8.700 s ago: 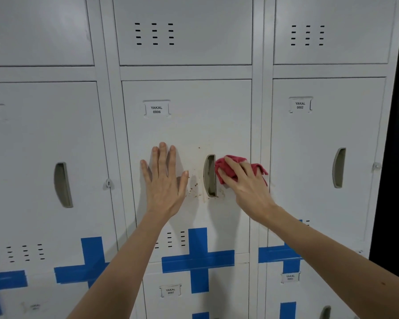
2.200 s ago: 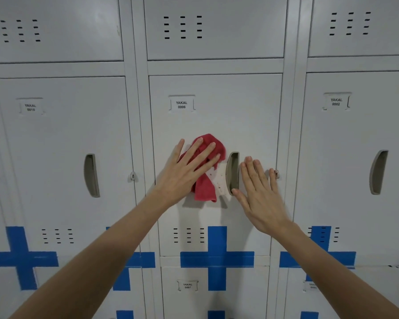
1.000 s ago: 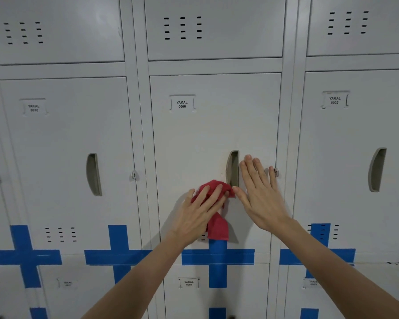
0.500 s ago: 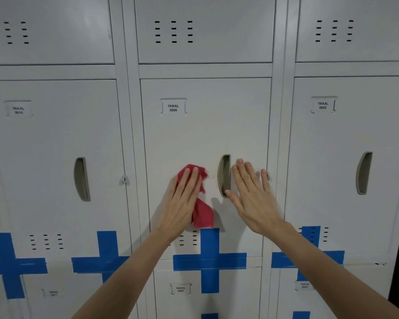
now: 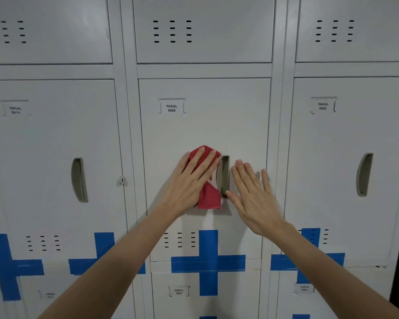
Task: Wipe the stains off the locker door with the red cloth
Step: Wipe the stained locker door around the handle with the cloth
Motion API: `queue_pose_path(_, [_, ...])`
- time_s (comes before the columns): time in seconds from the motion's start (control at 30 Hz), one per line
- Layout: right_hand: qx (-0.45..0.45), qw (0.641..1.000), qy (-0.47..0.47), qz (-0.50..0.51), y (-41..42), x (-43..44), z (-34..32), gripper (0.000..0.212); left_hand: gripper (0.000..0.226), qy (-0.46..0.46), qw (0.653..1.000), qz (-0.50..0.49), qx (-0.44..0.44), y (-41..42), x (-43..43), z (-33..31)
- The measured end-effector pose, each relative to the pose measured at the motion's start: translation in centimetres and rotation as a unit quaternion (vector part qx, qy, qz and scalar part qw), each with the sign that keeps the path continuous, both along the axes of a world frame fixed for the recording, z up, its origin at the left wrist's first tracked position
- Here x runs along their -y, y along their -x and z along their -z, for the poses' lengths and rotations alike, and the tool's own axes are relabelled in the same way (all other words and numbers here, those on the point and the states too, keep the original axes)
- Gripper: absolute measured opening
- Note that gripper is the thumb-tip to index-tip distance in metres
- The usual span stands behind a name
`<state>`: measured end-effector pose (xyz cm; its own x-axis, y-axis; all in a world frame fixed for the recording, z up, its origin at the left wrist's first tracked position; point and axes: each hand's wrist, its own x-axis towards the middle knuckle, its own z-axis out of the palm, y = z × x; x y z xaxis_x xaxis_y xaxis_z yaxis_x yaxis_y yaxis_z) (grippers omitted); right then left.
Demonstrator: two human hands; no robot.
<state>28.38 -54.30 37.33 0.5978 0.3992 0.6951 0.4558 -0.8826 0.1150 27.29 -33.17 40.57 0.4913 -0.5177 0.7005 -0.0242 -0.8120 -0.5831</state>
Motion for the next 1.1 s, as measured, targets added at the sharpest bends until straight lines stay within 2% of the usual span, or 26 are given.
queue_pose_path(0.13, [0.003,1.0,0.01,0.001,0.0,0.3,-0.1,0.068,0.067,-0.016,0.999,0.039,0.017,-1.0,0.5,-3.2])
queue_pose_path(0.3, [0.006,1.0,0.022,0.005,-0.1,0.4,-0.2,0.069,0.069,-0.12,0.99,0.075,0.008,-1.3,0.3,-6.7])
queue_pose_path(0.43, [0.01,1.0,0.022,0.005,-0.2,0.3,-0.1,0.068,0.059,-0.186,0.98,0.07,-0.003,-1.4,0.5,-8.3])
queue_pose_path(0.53, [0.01,1.0,0.023,0.009,-0.2,0.4,-0.1,0.068,0.057,-0.203,0.977,0.066,-0.012,-1.6,0.2,-8.5])
queue_pose_path(0.8, [0.017,1.0,0.022,0.007,-0.2,0.5,-0.1,0.066,0.065,-0.115,0.991,0.069,0.021,-1.4,0.0,-6.2])
queue_pose_path(0.93, [0.018,1.0,0.019,0.006,-0.1,0.4,-0.1,0.067,0.073,-0.059,0.997,0.048,0.033,-1.5,-0.1,-4.3])
queue_pose_path(1.1, [0.018,1.0,0.018,0.006,-0.1,0.4,-0.1,0.066,0.072,0.021,0.999,0.013,0.027,-0.5,0.4,-1.6])
